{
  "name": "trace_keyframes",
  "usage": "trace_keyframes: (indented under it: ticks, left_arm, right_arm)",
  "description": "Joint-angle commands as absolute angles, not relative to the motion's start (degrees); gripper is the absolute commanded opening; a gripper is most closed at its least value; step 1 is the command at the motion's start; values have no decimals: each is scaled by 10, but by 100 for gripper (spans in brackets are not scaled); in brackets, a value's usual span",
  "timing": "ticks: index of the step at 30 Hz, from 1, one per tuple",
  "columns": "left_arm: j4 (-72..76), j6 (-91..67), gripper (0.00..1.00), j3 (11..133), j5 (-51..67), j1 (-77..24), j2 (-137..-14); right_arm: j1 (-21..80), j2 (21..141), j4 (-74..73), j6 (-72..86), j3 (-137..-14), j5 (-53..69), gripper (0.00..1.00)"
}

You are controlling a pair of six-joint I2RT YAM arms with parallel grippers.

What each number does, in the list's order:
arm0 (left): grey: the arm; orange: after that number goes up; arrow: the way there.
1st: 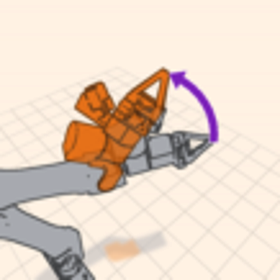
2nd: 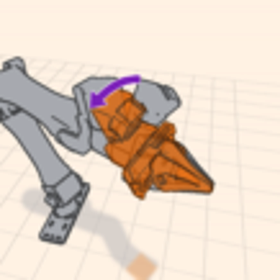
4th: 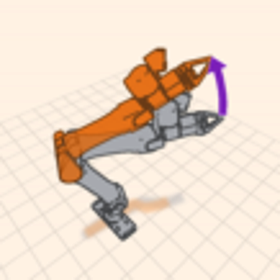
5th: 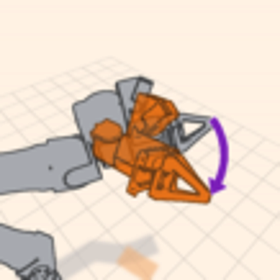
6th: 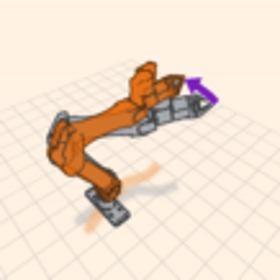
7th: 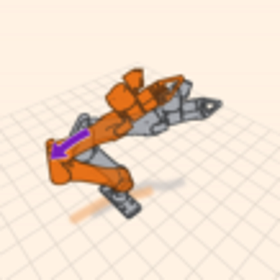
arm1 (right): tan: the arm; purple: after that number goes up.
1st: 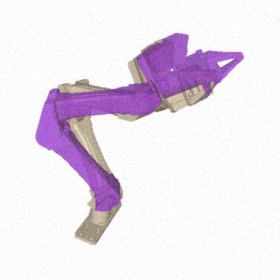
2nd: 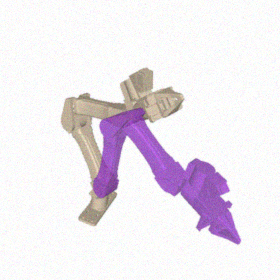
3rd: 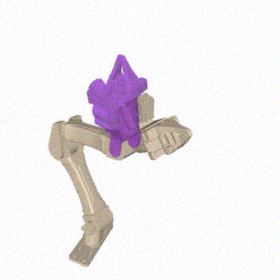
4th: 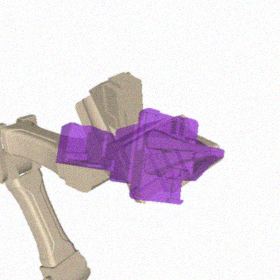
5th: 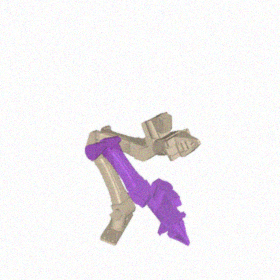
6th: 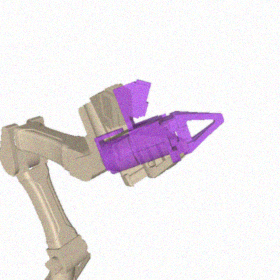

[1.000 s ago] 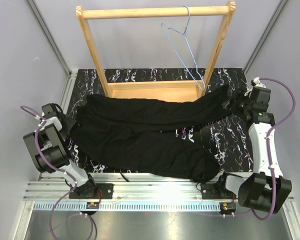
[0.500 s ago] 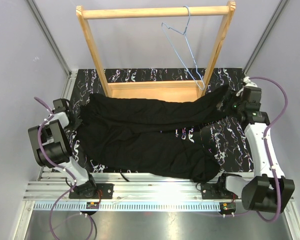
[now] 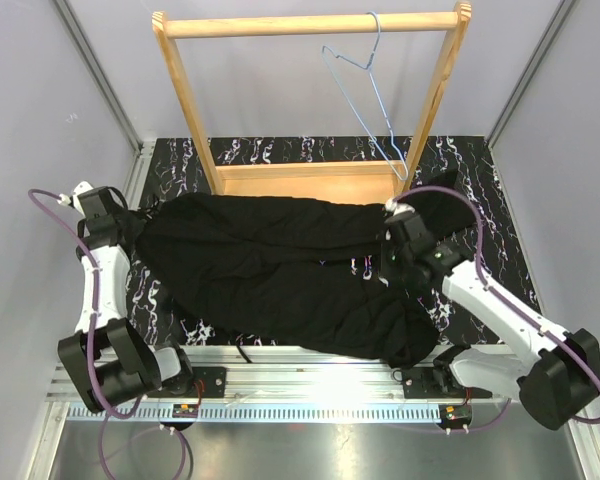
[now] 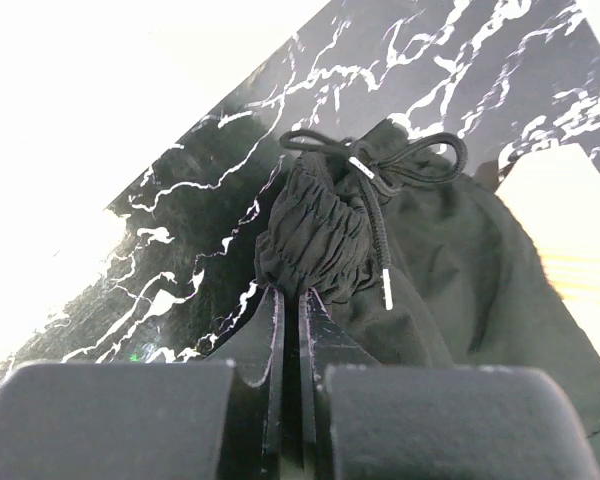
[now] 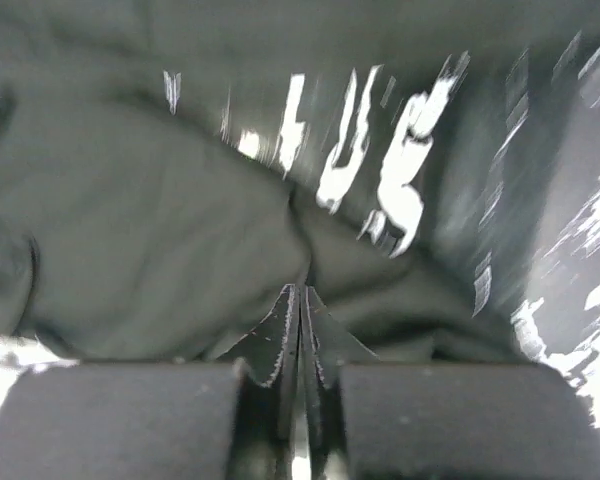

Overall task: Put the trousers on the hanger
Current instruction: Fold the trousers

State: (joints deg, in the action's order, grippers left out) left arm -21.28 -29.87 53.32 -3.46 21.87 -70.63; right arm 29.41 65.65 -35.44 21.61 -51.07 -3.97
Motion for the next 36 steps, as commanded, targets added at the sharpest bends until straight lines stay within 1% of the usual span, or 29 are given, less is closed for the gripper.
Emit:
trace_keyframes:
  ticks: [1,4,8,13,18,22,24,28,33,36]
  left_arm:
    - [-208,-289,0,539,-44,221,-692]
    - [-210,-288,0,543,-28,224,-683]
    - [-211,-287,0,546,-23,226,-664]
    - [-211,-286,0,548,-18,228,-658]
    - [-209,-292,0,548,-4,243,-661]
    - [-209,-295,0,547,-4,253,-665]
    - [-208,-296,0,547,-4,259,-668]
    - [-207,-298,0,546,13,266,-672]
    - [-207,-300,0,545,16,276,-677]
    - [-207,-300,0,545,16,279,-679]
  right_arm:
    - [349,628,-391,324,-469,-74,1]
    - [384,642,-413,364,-451,-84,0]
    - [417,700,-417,394,-441,-92,0]
    - [424,766,-360,403,-433,-80,0]
    - [423,864,-287,402,-443,-56,0]
    - [423,952,-250,404,-469,-46,0]
    - [424,977,-239,405,-482,-49,0]
    - [422,1038,-259,395,-549,-92,0]
    - [395,1079,-304,360,-639,-131,0]
    - [372,1081,-327,344,-657,-146,0]
